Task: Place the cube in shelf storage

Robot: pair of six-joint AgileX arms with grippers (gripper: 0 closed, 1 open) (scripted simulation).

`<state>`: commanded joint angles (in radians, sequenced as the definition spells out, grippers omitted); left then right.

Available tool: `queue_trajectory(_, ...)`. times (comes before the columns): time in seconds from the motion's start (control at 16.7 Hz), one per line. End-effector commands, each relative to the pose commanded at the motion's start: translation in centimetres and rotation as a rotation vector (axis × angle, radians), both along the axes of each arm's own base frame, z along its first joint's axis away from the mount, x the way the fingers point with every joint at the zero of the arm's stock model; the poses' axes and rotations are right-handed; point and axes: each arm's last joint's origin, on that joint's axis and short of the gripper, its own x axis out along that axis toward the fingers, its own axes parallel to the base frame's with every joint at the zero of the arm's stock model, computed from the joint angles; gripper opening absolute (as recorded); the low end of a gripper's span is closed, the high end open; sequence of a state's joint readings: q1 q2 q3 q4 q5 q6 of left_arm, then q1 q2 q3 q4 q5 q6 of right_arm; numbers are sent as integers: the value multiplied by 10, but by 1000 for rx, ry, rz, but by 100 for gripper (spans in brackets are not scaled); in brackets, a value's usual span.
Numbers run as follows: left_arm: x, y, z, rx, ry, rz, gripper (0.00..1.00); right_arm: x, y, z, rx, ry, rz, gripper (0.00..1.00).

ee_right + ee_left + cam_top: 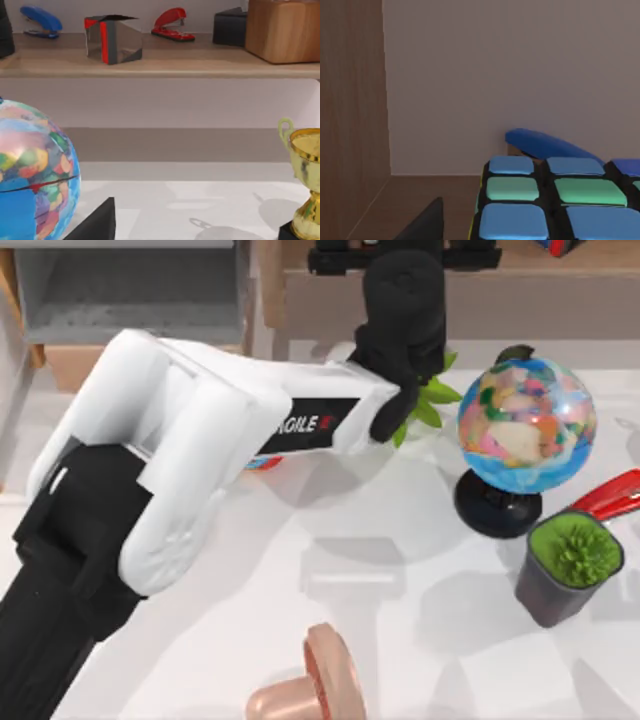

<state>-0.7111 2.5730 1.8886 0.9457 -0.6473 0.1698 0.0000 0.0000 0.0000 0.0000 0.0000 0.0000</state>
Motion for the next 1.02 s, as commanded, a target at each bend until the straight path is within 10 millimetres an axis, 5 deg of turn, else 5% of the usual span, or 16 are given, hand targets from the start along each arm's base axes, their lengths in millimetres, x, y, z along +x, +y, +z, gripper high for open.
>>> queue_trajectory(0.48, -6, -1, 9, 7, -16, -23, 100, 0, 0, 0, 0, 0, 0, 100)
queue_trajectory(1.02, -40, 33, 83, 141, -223, -161, 100, 0, 0, 0, 0, 0, 0, 100)
